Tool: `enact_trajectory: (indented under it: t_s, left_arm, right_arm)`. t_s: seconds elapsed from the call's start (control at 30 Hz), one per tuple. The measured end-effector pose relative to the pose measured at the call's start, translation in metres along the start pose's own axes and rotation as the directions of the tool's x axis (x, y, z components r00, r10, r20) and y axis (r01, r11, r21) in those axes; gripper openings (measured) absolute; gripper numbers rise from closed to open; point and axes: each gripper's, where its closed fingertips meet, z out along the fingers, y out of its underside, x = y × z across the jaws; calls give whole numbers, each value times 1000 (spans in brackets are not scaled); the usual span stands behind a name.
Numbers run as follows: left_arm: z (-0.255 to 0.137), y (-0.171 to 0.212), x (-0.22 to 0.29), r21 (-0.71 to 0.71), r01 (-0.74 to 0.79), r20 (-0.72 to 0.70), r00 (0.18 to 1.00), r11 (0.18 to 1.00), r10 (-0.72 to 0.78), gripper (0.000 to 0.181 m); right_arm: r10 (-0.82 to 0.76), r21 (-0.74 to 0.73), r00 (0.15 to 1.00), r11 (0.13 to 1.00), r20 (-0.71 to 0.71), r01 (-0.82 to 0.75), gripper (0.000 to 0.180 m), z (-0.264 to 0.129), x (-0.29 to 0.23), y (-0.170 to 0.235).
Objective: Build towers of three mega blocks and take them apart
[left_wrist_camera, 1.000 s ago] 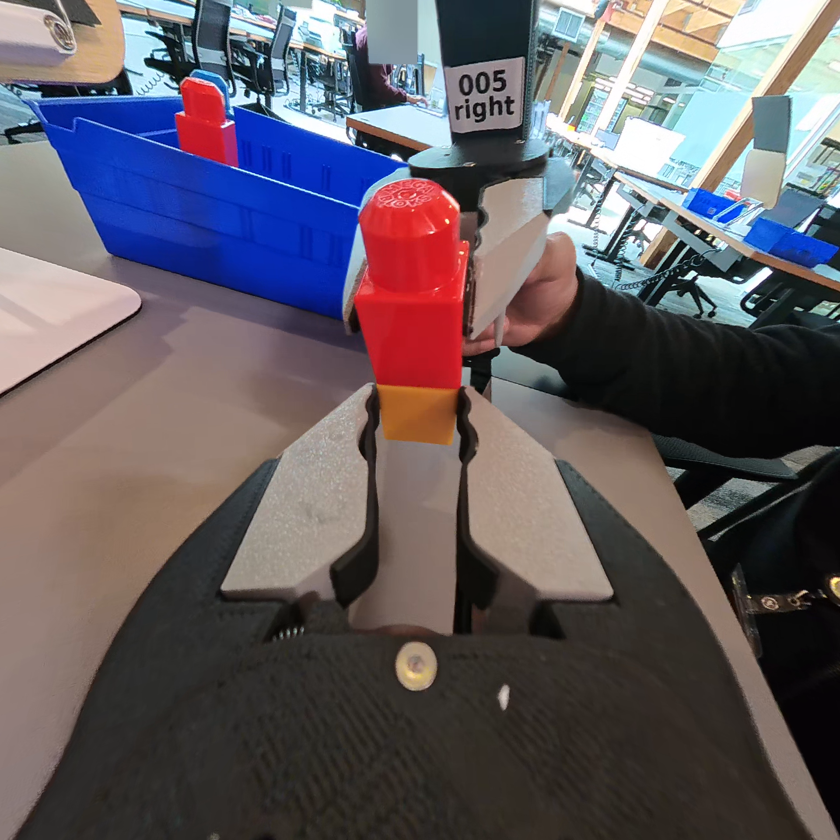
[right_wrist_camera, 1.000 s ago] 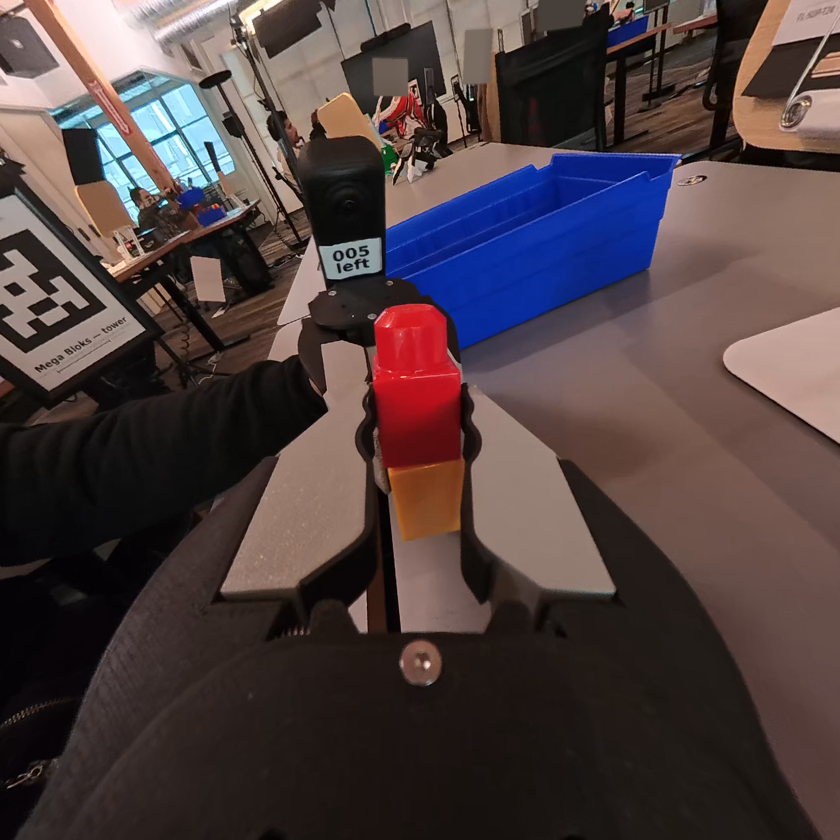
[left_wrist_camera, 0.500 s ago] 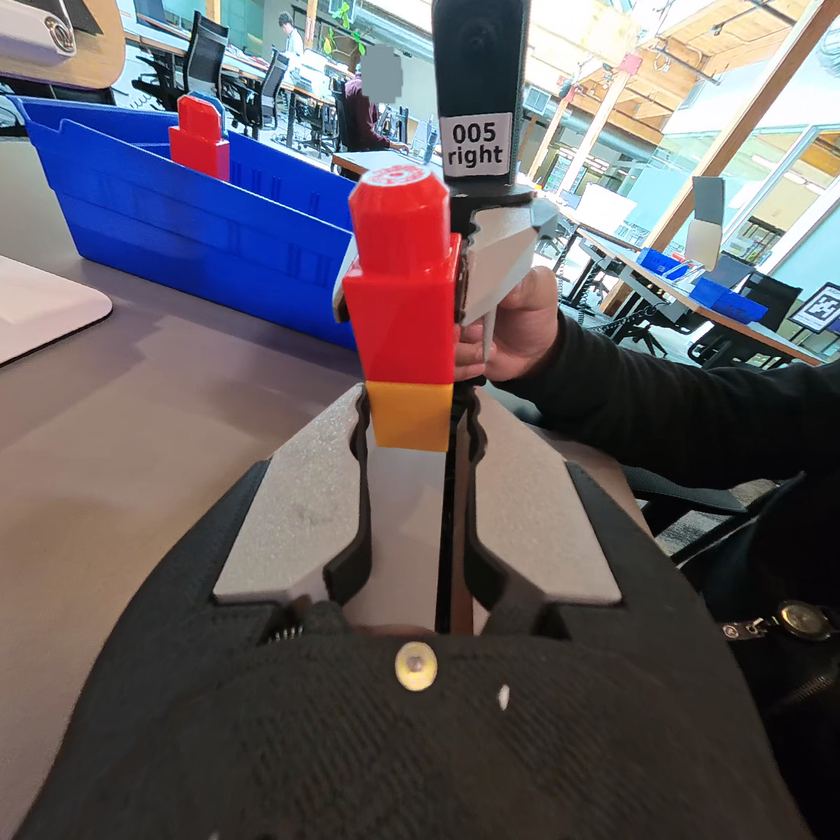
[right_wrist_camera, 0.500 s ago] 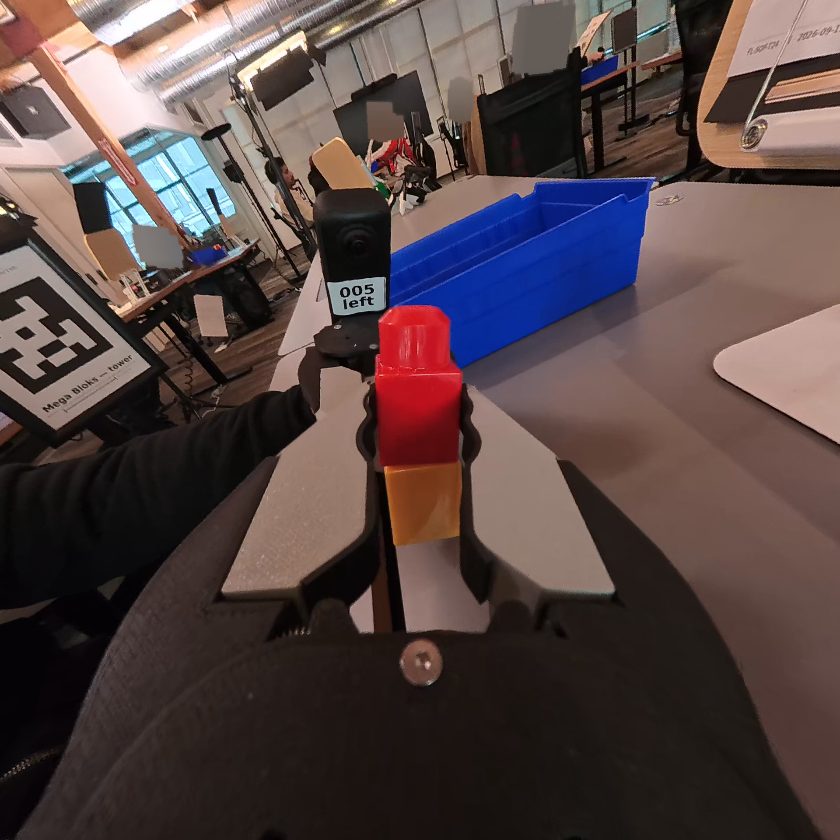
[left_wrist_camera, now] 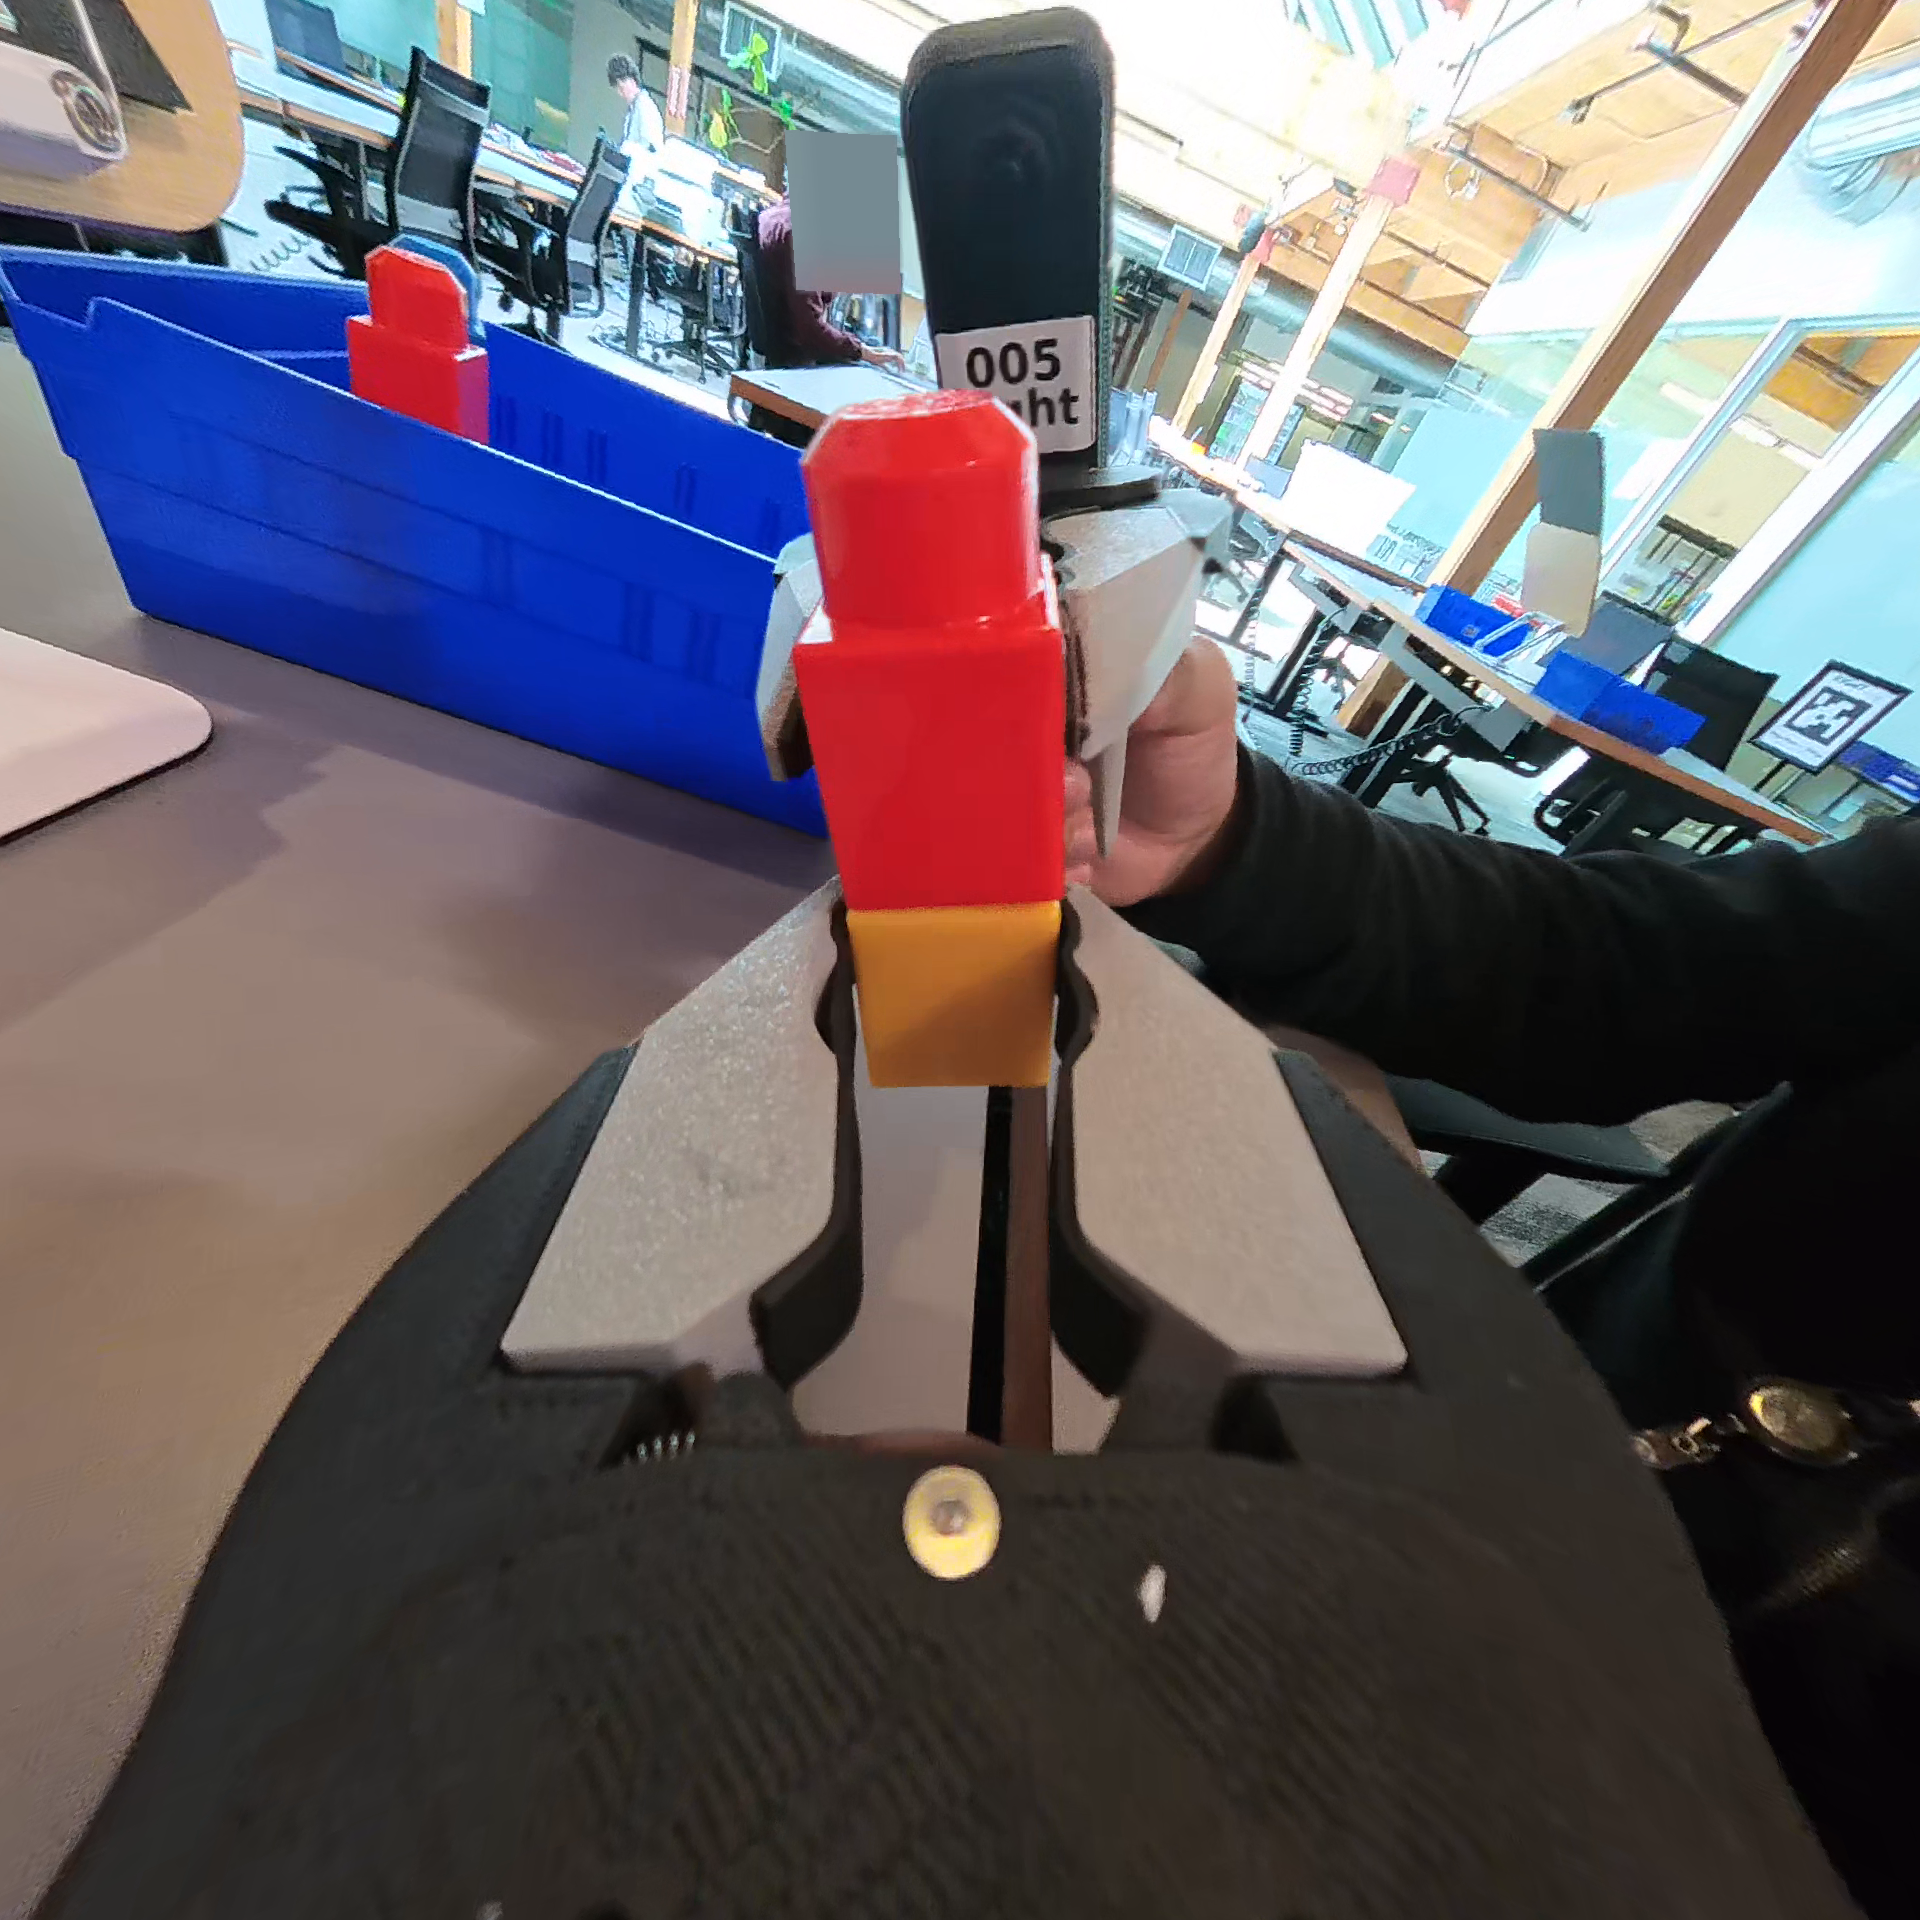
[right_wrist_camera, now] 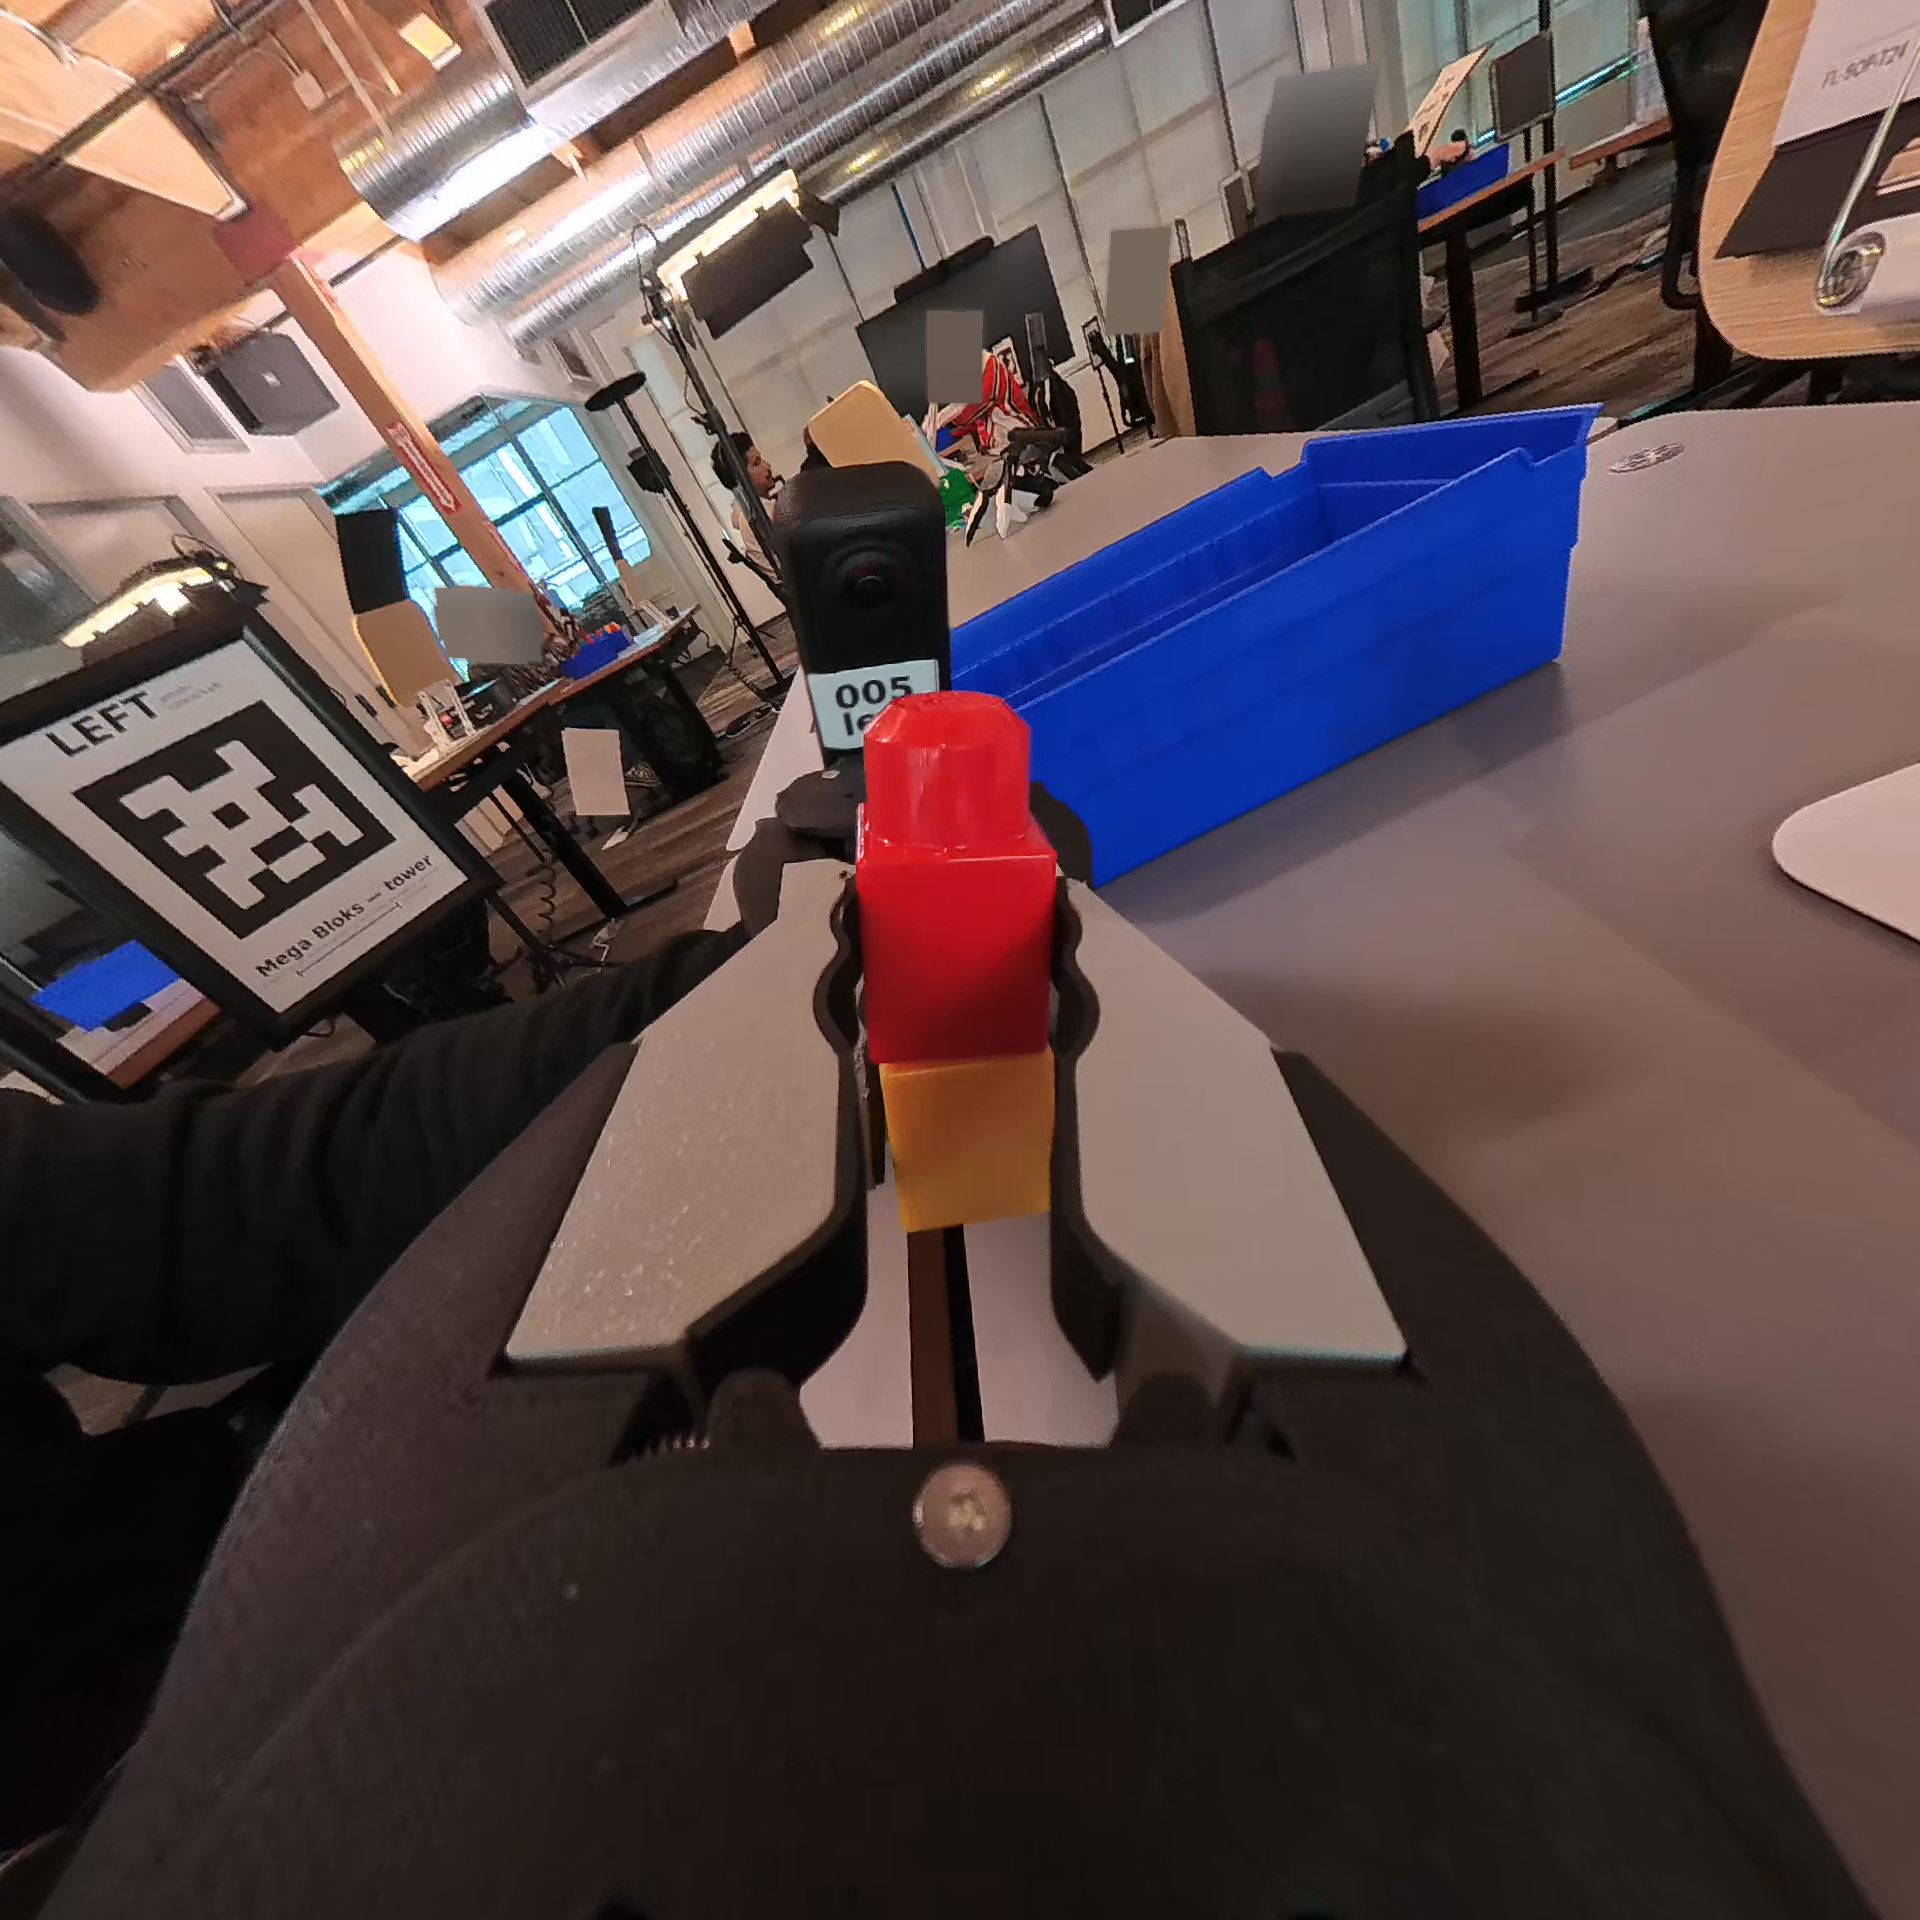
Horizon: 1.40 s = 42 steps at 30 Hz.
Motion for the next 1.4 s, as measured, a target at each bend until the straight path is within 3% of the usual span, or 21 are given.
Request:
enact_trajectory:
  t_s: [0.43, 0.7, 0.77, 0.83, 0.93, 1.13, 1.4]
  left_arm:
    - [-1, 6, -2, -38, -56, 26, 998, 998, 57, 33]
    - [-6, 0, 21, 10, -11, -124, 992, 1000, 12, 33]
    - [-3, 1, 10, -3, -14, -52, 999, 1000, 13, 33]
    - [-2, 8, -10, -42, -41, 68, 997, 998, 44, 33]
    - [-1, 14, -14, -66, -50, 86, 995, 997, 55, 33]
    - [-7, 3, 1, 3, -24, -10, 1000, 1000, 24, 33]
    - [-10, 5, 9, 2, -11, -70, 997, 1000, 11, 33]
  right_arm:
    - [-26, 1, 1000, 1000, 0, 26, 33, 1, -1, 0]
    - [-37, -11, 989, 999, 140, 39, 33, -2, -21, 2]
    - [-28, -16, 995, 999, 96, 29, 33, -3, -13, 2]
    - [-69, -55, 997, 996, -44, 66, 33, -1, 4, 6]
    - [-116, -110, 986, 989, -121, 103, 33, 2, 11, 13]
    - [-64, -85, 998, 994, 4, 65, 33, -4, -1, 11]
    - [-70, -98, 996, 992, 59, 75, 33, -3, -7, 15]
